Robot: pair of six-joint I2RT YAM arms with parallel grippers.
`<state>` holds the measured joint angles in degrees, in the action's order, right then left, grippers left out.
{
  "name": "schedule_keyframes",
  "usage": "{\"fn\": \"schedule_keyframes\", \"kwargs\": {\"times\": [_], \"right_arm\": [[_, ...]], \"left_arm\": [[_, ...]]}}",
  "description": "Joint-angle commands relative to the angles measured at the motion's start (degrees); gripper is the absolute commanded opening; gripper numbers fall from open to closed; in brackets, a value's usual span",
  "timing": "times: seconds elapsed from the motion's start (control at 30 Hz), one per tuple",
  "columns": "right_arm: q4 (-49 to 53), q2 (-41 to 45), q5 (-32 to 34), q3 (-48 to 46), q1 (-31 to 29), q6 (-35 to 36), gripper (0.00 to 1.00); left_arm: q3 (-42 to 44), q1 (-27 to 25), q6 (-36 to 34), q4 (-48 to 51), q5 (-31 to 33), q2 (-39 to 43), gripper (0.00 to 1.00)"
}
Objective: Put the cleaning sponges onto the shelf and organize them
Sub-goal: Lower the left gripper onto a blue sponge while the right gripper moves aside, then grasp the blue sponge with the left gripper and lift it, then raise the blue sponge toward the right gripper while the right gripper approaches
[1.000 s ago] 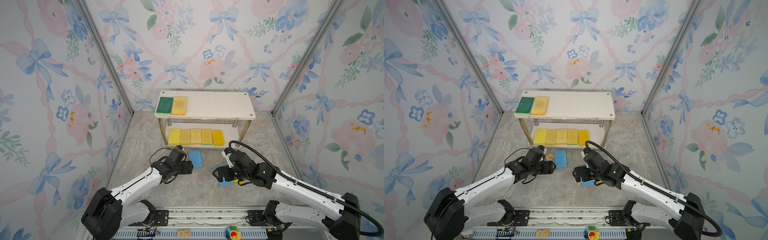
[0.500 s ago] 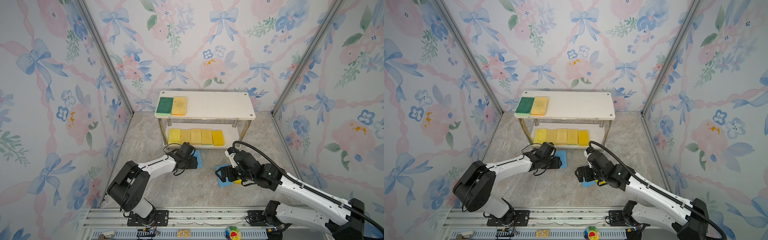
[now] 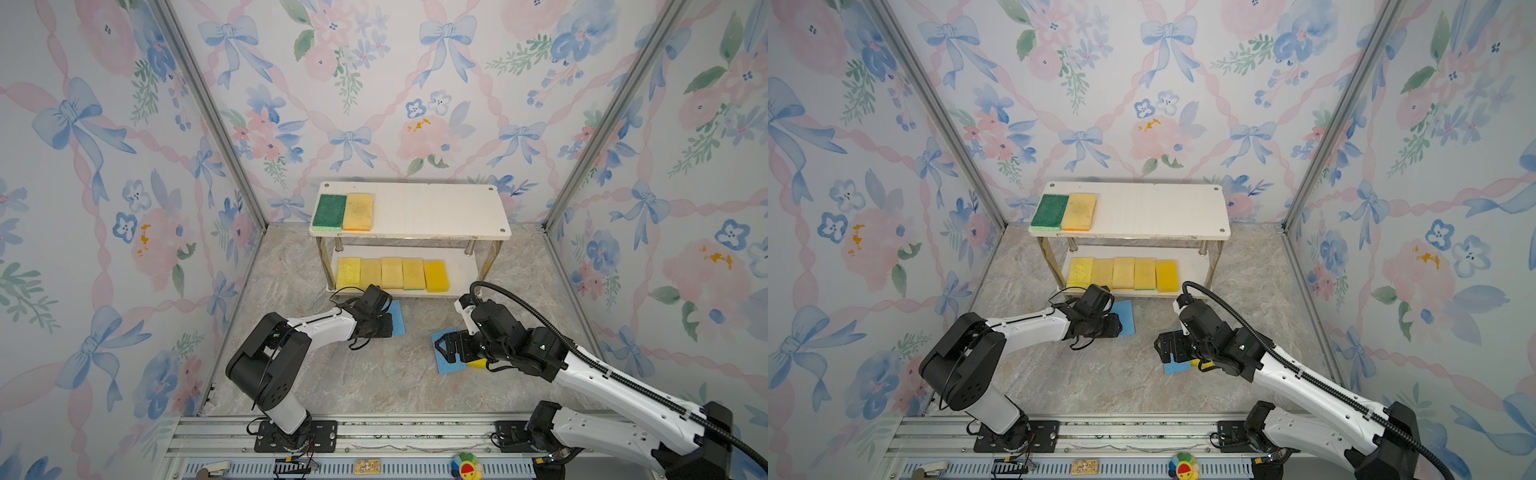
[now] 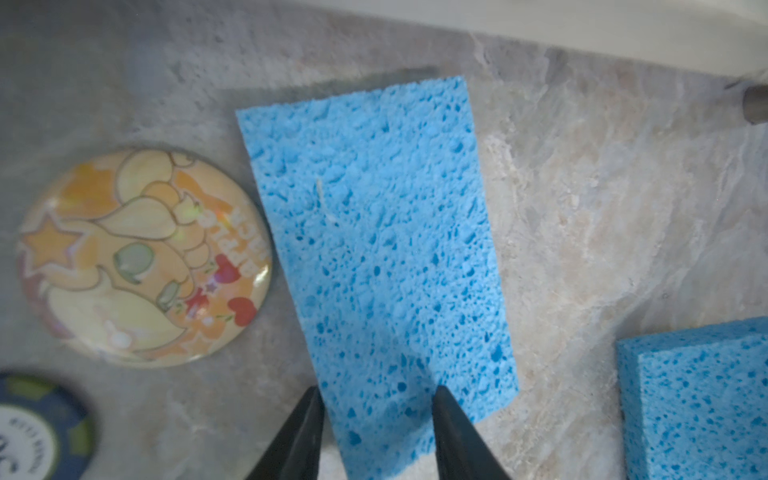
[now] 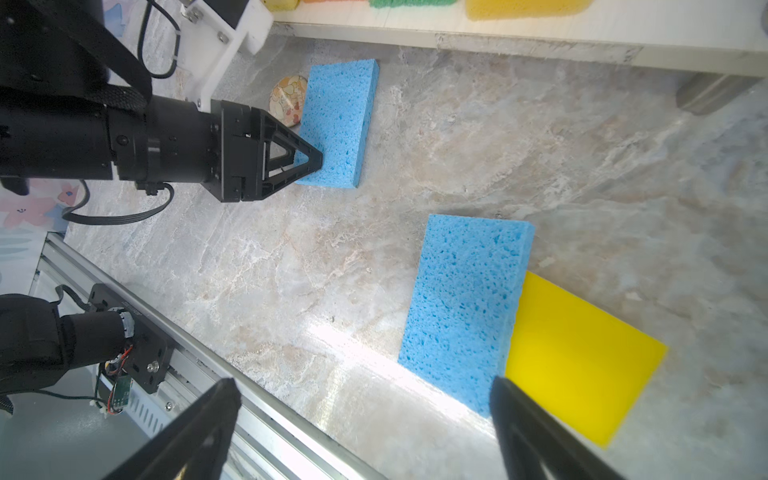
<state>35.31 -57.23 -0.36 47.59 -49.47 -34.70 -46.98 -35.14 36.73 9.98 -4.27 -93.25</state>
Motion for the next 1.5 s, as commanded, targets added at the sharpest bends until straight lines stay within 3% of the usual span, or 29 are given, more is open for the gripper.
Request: {"fn": "schedule_keyframes", "kwargs": {"times": [0.0,0.23,0.57,0.87,1.13,1.47], "right_arm": [[0.13,0.46,0.28,-0.86,0.52,-0.02,0.97],[0.32,0.72,0.39,-1.24,0.69,-0.54,0.97],[-1.06,0.80,-4.46,0.77,2.38,-0.72,0.97],[-6.35,1.51,-11.78,2.47,3.41,-5.12,0.97],[-9.00,0.48,-14.39,4.95,3.24,-6.16,0.90],[-12.10,-2.18,-15.05,6.91,1.42,-6.87,0.78]], "left_arm": [[1.00,0.42,-0.83,-0.65,-1.11,-1.14,0.31],[3.70,0.33,-0.63,-1.33,-1.96,2.41,0.00],[11.74,-2.35,4.91,-4.75,-3.55,21.05,0.00],[14.45,-6.40,11.60,-7.60,-5.79,32.82,0.00],[15.92,-9.68,16.69,-12.80,-7.51,39.26,0.00],[16.24,-12.76,19.95,-16.63,-6.89,40.90,0.00]]}}
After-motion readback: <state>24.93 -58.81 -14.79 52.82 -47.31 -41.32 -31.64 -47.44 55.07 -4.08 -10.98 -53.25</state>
